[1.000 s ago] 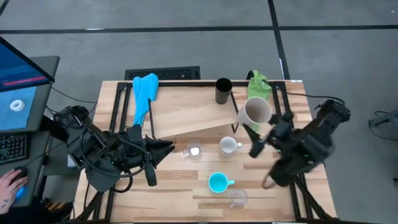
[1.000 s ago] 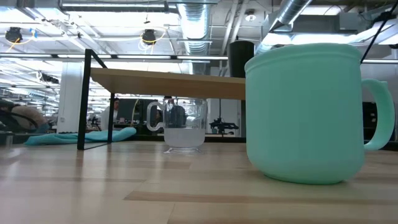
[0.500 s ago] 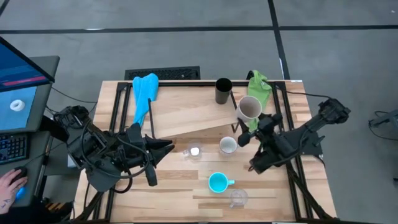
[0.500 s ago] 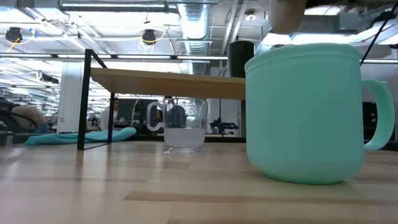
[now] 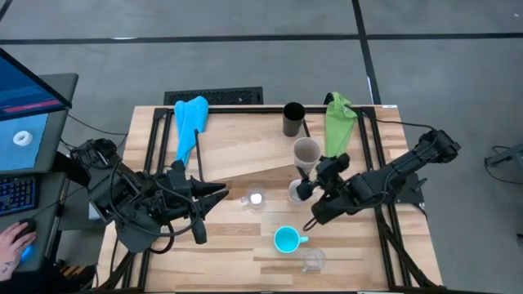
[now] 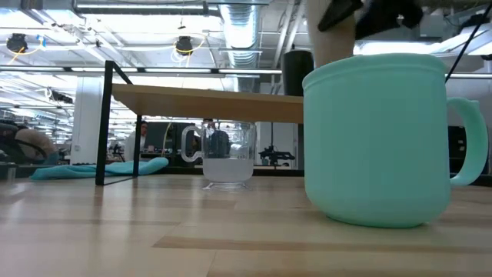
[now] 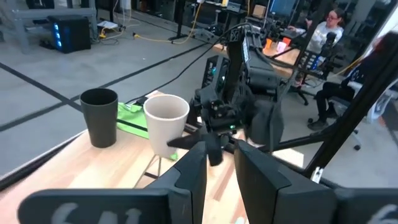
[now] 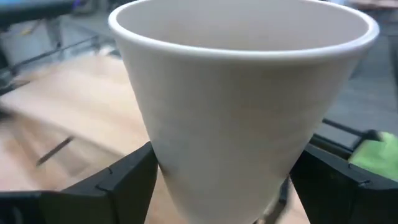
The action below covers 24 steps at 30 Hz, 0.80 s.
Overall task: Stack small to large cups/mugs on shelf
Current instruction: Put the gray cup on the shelf
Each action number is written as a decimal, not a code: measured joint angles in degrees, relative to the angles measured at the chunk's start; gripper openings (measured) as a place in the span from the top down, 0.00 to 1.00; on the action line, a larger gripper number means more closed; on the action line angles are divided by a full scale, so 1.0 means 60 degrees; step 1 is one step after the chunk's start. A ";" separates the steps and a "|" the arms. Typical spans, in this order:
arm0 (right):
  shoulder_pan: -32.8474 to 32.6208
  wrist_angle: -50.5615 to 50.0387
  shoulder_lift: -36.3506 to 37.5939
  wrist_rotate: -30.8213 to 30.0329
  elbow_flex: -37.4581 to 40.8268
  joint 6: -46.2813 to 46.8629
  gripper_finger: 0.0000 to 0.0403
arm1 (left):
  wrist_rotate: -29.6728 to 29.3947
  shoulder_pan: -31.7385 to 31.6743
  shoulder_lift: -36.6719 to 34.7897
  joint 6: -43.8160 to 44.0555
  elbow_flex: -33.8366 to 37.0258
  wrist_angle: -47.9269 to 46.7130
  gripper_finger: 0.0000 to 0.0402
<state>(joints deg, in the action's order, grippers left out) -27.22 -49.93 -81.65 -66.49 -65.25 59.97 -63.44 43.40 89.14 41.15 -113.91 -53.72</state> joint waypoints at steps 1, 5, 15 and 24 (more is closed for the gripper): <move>0.0059 0.0550 0.0062 0.0238 0.0000 -0.0705 0.17 | 0.0000 0.0000 0.0000 -0.0046 0.0000 -0.0016 0.82; 0.0333 0.2939 0.0463 0.1089 -0.0004 -0.3276 0.17 | 0.0000 0.0000 0.0000 -0.0241 0.0000 -0.0009 0.82; 0.0730 0.6594 0.2618 0.2733 0.0759 -0.7763 0.17 | 0.0004 0.0000 0.0000 -0.0590 0.0000 0.0002 0.82; 0.1679 1.0072 0.4588 0.4243 0.4160 -0.9256 0.17 | -0.0001 0.0000 0.0000 -0.0817 0.0000 0.0004 0.82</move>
<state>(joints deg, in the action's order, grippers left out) -17.14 10.50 -54.13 -41.03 -40.30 4.44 -63.45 43.40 89.14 36.25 -113.91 -53.70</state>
